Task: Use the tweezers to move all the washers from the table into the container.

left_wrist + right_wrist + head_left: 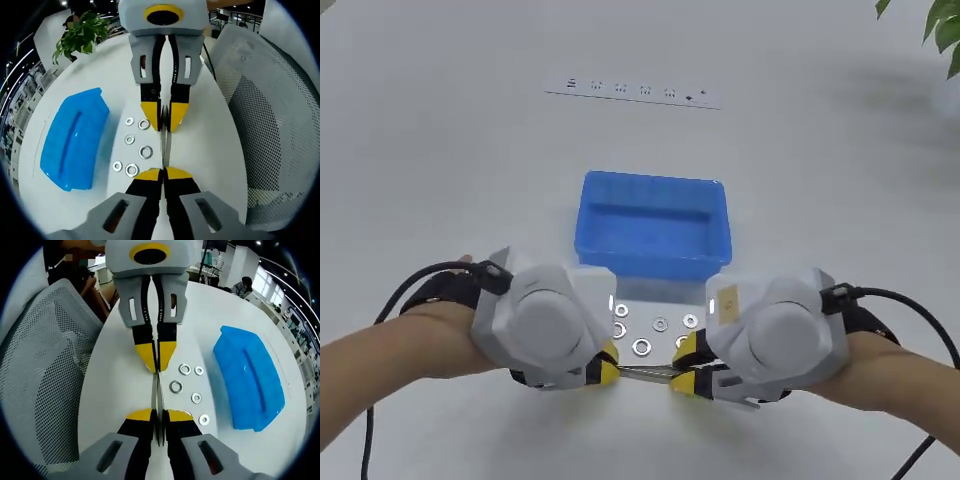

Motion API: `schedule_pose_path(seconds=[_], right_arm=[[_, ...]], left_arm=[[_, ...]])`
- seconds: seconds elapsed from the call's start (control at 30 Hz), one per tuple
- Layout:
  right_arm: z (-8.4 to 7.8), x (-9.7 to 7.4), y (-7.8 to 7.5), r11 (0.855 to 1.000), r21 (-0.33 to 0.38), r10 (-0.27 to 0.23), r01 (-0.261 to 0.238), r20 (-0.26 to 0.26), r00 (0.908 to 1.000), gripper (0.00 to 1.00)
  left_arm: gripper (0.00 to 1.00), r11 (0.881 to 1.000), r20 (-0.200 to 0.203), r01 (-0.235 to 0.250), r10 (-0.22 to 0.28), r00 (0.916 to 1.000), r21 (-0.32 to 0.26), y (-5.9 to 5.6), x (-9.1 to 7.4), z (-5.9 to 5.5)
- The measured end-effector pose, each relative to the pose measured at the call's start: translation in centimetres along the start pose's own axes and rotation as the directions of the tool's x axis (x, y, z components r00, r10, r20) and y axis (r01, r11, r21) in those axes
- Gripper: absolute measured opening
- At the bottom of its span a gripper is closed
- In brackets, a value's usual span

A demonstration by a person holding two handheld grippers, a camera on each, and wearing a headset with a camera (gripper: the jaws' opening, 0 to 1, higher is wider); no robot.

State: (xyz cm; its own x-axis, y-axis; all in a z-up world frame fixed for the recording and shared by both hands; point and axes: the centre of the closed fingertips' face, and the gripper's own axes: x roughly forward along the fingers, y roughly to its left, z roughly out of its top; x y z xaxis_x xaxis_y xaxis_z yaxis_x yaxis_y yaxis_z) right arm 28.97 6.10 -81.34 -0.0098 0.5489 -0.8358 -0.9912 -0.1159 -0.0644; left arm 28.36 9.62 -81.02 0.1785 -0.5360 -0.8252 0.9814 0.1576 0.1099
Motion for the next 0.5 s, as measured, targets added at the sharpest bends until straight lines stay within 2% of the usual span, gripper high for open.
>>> schedule_pose_path(seconds=[0.07, 0.1, 0.13, 0.17, 0.2, 0.23, 0.33, 0.37, 0.5], right_arm=[[0.0, 0.0, 0.2, 1.000, -0.029, -0.002, 0.002, -0.004, 1.0000, 0.08], [0.0, 0.0, 0.5, 0.999, -0.052, 0.001, -0.001, -0.007, 1.0000, 0.08], [-0.1, -0.1, 0.5, 0.998, -0.066, -0.007, 0.006, -0.010, 0.9999, 0.08], [-0.3, -0.3, 0.5, 0.996, -0.084, -0.024, 0.023, -0.013, 0.9996, 0.08], [0.2, -0.4, 0.4, 0.994, -0.108, -0.032, 0.034, 0.016, 0.9994, 0.08], [0.0, -0.8, 0.6, 0.995, -0.093, -0.033, 0.034, 0.013, 0.9994, 0.08], [0.3, -1.3, 0.5, 0.995, -0.079, -0.063, 0.067, 0.054, 0.9966, 0.09], [0.2, -1.5, 0.5, 0.994, -0.087, -0.068, 0.073, 0.058, 0.9960, 0.09], [0.2, -2.3, 0.6, 0.991, -0.100, -0.086, 0.094, 0.078, 0.9932, 0.09]], left_arm=[[0.05, 1.000, -0.006, 0.004, -0.004, 1.0000, -0.007, -0.3, 0.0, 0.1], [0.04, 0.999, 0.003, 0.012, -0.012, 0.9999, -0.052, -0.6, -0.1, 0.1], [0.04, 0.998, 0.027, 0.007, -0.005, 0.9996, -0.063, -0.5, -0.4, 0.5], [0.04, 0.996, 0.068, -0.008, 0.015, 0.9976, -0.091, -0.4, -1.0, 1.2], [0.04, 0.994, 0.075, -0.010, 0.019, 0.9970, -0.113, -0.5, -1.5, 1.4], [0.04, 0.994, 0.098, -0.009, 0.020, 0.9950, -0.112, -0.6, -1.9, 1.9], [0.04, 0.991, 0.161, -0.027, 0.048, 0.9858, -0.131, -0.6, -3.1, 3.4], [0.04, 0.989, 0.196, -0.026, 0.055, 0.9790, -0.147, -0.7, -3.5, 4.2], [0.05, 0.993, 0.239, -0.040, 0.066, 0.9689, -0.113, -0.8, -4.2, 6.0]])
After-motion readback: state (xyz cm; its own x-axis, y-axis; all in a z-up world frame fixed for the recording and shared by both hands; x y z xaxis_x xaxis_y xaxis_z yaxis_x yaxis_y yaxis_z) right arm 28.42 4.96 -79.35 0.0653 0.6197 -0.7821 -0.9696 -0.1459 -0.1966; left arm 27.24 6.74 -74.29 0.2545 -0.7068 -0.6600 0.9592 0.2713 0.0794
